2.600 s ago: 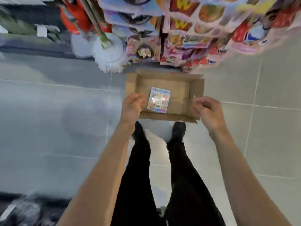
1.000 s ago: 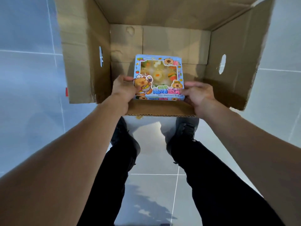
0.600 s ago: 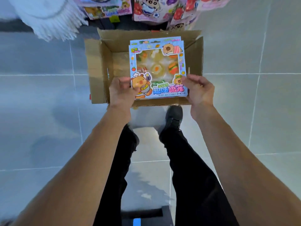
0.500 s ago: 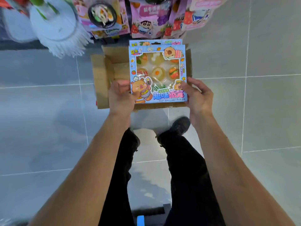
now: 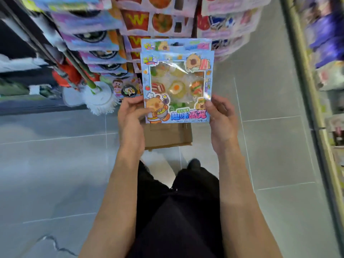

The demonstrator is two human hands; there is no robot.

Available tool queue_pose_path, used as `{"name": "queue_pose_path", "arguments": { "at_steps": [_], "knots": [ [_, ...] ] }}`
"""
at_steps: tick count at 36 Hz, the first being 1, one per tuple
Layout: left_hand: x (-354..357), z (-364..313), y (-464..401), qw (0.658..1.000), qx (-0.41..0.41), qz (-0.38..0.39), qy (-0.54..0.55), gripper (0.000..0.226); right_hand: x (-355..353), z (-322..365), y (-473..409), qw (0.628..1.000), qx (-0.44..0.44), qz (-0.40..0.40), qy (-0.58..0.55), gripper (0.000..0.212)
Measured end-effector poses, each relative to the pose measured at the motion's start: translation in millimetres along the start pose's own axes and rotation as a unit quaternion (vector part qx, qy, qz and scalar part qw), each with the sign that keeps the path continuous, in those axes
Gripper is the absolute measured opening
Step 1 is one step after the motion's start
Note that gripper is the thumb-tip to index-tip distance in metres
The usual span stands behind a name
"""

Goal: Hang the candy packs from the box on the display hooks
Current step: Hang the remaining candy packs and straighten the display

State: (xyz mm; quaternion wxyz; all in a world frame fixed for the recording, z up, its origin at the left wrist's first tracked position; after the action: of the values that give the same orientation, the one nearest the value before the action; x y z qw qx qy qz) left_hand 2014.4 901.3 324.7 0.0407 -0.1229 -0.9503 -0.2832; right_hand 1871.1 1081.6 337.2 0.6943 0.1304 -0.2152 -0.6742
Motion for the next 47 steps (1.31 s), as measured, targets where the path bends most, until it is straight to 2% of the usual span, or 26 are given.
{"name": "queue_pose_path", "arguments": {
  "at_steps": [3,8,13,17,20,23,25,29,33,42,47],
  "knots": [
    [15.6,-28.8,20.2,0.998,0.021,0.056,0.011,0.034,0.8,46.9,-8.3,0.996,-0.034,0.076,-0.001,0.02],
    [49.3,-82.2,49.5,0.988,0.051,0.146,0.019,0.038,0.4,125.2,-19.5,0.979,-0.076,0.19,-0.013,0.051],
    [90.2,-127.9,78.7,0.977,0.124,0.171,0.026,0.036,2.0,189.7,-30.8,0.961,-0.114,0.253,-0.004,0.06],
    [124.2,-156.6,98.6,0.971,0.151,0.181,0.049,0.033,3.1,237.4,-38.8,0.956,-0.147,0.255,0.003,0.061],
    [139.1,-168.7,103.7,0.971,0.166,0.168,0.033,0.058,3.1,255.3,-42.0,0.955,-0.169,0.243,0.008,0.064],
    [151.7,-184.5,101.8,0.97,0.185,0.157,0.004,0.064,6.4,274.7,-44.3,0.955,-0.19,0.228,0.002,0.055],
    [159.4,-196.8,99.2,0.966,0.2,0.161,-0.015,0.062,11.7,287.4,-44.5,0.953,-0.204,0.223,-0.009,0.058],
    [171.3,-230.6,94.0,0.955,0.236,0.179,-0.029,0.038,25.0,315.1,-37.4,0.946,-0.248,0.202,-0.045,0.062],
    [184.8,-265.8,99.5,0.942,0.283,0.178,-0.042,0.042,39.2,339.0,-27.8,0.938,-0.288,0.174,-0.078,0.038],
    [219.7,-311.8,116.6,0.922,0.379,0.08,-0.01,0.042,73.8,391.0,-30.0,0.928,-0.337,0.125,-0.1,0.032],
    [246.9,-327.3,124.4,0.91,0.41,0.062,0.001,0.035,81.6,418.5,-39.6,0.918,-0.375,0.074,-0.106,0.024]
  ]
}}
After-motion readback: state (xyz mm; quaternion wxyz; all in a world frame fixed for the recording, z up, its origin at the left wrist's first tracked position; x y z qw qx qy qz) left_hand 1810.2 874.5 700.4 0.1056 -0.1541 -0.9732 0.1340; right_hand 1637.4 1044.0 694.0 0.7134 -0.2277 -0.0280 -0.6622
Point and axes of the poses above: each hand's wrist, its own y-axis away from the middle knuckle, its own x-axis out of the palm, z = x × y, the point moved 5 cm from there along -y, towards the middle knuckle, and after that the axes turned 14 degrees about -z, right-handed, at the moved point
